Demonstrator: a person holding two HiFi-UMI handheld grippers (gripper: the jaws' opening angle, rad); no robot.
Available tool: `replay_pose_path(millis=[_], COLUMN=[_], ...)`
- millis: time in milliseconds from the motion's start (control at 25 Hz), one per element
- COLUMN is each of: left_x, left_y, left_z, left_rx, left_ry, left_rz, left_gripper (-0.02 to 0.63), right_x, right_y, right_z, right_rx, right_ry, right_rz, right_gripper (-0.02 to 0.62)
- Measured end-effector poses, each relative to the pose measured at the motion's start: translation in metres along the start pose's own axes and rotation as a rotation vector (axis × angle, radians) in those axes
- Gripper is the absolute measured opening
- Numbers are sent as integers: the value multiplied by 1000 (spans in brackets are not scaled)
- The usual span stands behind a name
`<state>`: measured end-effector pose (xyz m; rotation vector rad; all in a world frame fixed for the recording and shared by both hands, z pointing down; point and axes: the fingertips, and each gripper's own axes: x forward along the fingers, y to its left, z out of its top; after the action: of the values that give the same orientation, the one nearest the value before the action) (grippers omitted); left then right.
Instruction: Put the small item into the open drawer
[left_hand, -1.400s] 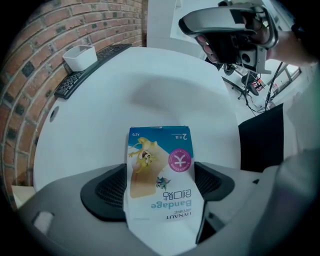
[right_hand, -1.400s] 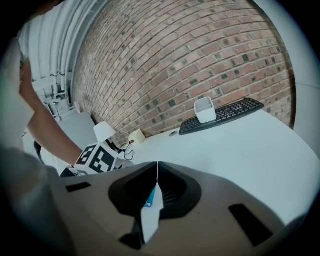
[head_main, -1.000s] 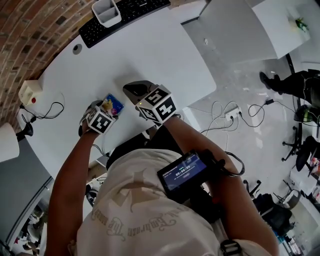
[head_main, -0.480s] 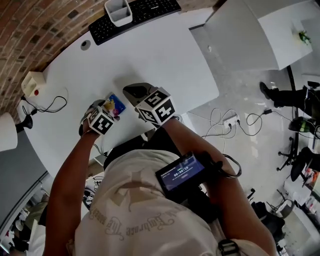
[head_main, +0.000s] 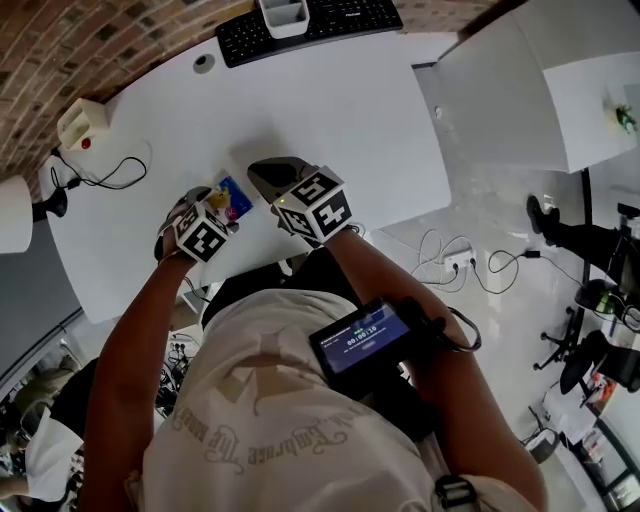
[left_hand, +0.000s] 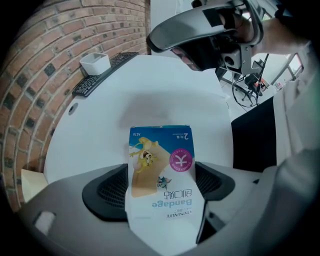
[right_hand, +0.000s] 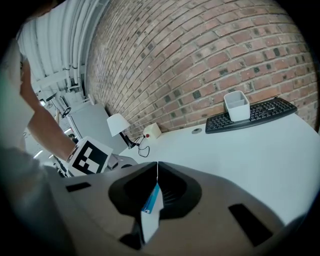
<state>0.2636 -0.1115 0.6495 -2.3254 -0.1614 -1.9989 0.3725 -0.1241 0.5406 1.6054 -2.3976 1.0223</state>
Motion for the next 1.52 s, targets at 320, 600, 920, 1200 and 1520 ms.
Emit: replay_pose_path(millis=[320,600,920,1200,1520], left_x=[-13,-31,-48,-56,-66], left_y=[-4,-7,-22,-33,-46], left_z=[-21,-42,-65,-84,-105], left_rx=[-93,-178,-259,-336,-340], left_ry=[-37,-58,-70,-98,-133], left_rz=[35,82,102,122,146], left_gripper=[411,411,411,411,411], right_x=[19,29,28,36,29], right_y=[24,48,69,87,112], right_z=[-5,-14,-21,-22,-36], right_rx=[-34,-67,-76,-104,-115], right_ry=[39,78,93,77,57], right_rz=[66,131,164,189,164], right_gripper=[6,6,6,6,6])
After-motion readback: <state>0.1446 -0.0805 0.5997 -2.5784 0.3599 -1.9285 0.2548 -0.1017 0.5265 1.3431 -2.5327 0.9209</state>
